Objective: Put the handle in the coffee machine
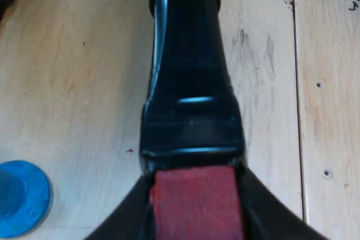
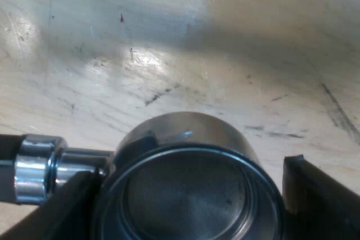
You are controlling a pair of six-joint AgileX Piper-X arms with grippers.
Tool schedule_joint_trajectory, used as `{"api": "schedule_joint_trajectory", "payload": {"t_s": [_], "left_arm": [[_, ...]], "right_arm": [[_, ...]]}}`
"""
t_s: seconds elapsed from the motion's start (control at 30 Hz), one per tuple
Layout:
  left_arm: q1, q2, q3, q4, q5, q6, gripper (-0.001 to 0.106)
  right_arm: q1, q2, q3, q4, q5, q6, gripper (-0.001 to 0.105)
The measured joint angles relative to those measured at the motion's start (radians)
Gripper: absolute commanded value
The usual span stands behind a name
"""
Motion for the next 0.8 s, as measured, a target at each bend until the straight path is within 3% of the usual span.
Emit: {"api": "schedule_joint_trajectory", "payload": {"t_s": [0.13, 0.23, 0.27, 0.3, 0.33, 0.4, 0.5, 0.8], "left_arm": [[0.000, 0.000, 0.000, 0.000, 0.000, 0.000, 0.000], [0.000, 0.000, 0.000, 0.000, 0.000, 0.000, 0.000], [0.000, 0.000, 0.000, 0.000, 0.000, 0.000, 0.000], [0.000, 0.000, 0.000, 0.000, 0.002, 0.000, 0.000], [0.000, 0.000, 0.000, 0.000, 0.004, 0.000, 0.000], [0.000, 0.000, 0.000, 0.000, 0.016, -0.003, 0.000], [0.000, 0.000, 0.000, 0.000, 0.016, -0.003, 0.000], [-0.002, 0.002, 0.005, 0.008, 0.041, 0.012, 0.000]], "right_arm": [[0.000, 0.000, 0.000, 0.002, 0.000, 0.000, 0.001], [0.000, 0.000, 0.000, 0.002, 0.000, 0.000, 0.013], [0.000, 0.000, 0.000, 0.002, 0.000, 0.000, 0.024], [0.000, 0.000, 0.000, 0.002, 0.000, 0.000, 0.046], [0.000, 0.000, 0.000, 0.002, 0.000, 0.000, 0.052], [0.000, 0.000, 0.000, 0.000, -0.002, 0.000, 0.083], [0.000, 0.000, 0.000, -0.002, -0.002, -0.002, 0.104], [0.000, -0.004, -0.108, -0.036, 0.031, -0.049, 0.105]]}}
